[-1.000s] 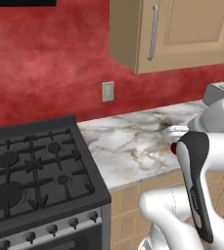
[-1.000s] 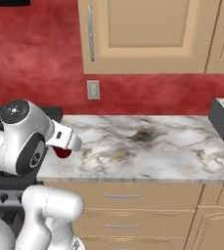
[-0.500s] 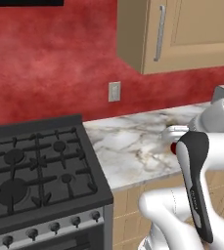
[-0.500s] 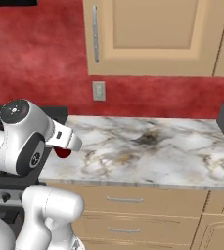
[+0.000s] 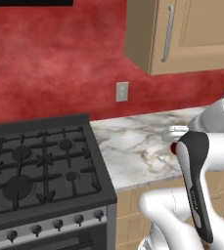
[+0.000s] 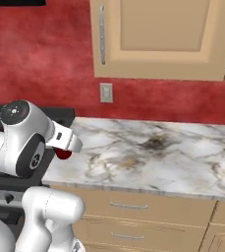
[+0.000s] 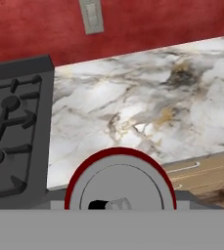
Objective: Four empty soda cans are scattered around the kitchen. Gather all the cans and cluster them next to the stove for recycling.
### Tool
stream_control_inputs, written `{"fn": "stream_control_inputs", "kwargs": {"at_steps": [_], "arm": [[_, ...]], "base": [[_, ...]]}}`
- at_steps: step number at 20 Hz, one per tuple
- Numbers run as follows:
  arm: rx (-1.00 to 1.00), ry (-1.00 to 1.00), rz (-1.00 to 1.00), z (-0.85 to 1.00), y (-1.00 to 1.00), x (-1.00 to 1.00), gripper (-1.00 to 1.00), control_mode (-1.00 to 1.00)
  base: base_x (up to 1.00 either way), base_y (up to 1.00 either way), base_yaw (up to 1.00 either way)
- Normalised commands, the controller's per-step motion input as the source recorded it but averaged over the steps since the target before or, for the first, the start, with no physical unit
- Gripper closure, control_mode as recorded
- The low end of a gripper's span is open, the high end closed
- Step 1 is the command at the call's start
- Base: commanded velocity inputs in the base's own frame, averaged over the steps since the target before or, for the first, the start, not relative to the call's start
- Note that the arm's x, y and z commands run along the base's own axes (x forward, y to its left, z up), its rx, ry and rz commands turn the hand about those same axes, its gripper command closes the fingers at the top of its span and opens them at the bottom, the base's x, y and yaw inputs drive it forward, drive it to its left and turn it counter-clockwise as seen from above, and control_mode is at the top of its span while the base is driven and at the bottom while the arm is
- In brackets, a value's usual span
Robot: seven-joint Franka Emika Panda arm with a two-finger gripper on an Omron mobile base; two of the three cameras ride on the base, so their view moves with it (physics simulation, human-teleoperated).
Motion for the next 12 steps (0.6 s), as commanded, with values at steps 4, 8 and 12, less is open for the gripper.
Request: {"fn": "stream_control_inputs", "kwargs": {"at_steps": [4, 8, 12], "arm": [[0.00, 0.00, 0.00, 0.00, 0.00, 0.00, 1.00, 1.00], [0.00, 0.00, 0.00, 0.00, 0.00, 0.00, 1.00, 1.00], [0.00, 0.00, 0.00, 0.00, 0.00, 0.00, 1.00, 1.00]], "base": [[0.33, -0.05, 0.14], [0.33, -0.08, 0.15], [0.30, -0.06, 0.14]]}}
